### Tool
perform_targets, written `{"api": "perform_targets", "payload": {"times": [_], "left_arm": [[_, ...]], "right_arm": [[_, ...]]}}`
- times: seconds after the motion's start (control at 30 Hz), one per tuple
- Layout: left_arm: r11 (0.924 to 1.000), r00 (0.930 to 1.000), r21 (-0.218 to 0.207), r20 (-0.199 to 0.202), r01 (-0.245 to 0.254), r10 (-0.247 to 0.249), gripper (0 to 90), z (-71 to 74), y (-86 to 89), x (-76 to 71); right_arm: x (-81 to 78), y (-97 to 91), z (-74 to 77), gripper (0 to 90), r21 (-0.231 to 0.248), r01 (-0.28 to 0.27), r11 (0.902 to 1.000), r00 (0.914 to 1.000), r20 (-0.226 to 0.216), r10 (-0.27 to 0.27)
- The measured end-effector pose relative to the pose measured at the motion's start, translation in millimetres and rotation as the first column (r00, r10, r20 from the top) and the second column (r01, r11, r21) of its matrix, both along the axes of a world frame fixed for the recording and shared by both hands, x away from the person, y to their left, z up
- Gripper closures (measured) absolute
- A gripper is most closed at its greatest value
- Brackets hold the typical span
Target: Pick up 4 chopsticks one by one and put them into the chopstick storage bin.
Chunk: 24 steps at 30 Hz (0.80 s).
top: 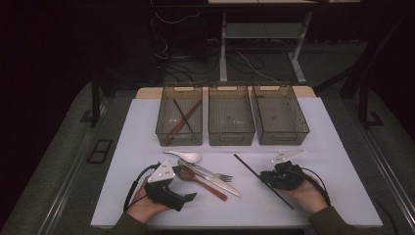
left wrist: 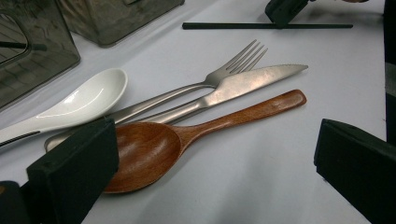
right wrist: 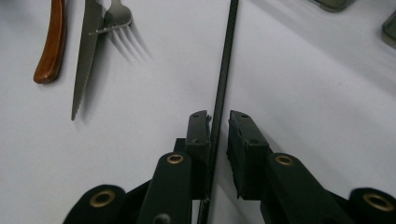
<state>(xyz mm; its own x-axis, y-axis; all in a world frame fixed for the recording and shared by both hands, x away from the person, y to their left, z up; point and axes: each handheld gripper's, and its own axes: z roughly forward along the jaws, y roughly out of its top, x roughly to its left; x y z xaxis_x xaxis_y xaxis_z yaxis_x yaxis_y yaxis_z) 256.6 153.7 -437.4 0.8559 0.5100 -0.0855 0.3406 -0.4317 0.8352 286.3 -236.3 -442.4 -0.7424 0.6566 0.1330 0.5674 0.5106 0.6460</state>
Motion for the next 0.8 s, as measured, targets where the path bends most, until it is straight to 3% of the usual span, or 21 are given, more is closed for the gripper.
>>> {"api": "perform_targets", "payload": {"times": [0.4, 0.8], "left_arm": [[1.0000, 1.0000, 0.000, -0.004, 0.000, 0.000, 0.0, -0.3, -0.2, 0.0], [1.0000, 1.0000, -0.001, -0.004, 0.002, -0.002, 0.0, -0.4, -0.5, -0.1]], "right_arm": [[-1.3, 3.6, -1.6, 81.2, -0.044, -0.014, 0.9989, 0.9997, 0.021, 0.015], [-0.9, 3.2, -1.5, 83.4, -0.049, -0.021, 0.9986, 0.9995, 0.022, 0.022]]}}
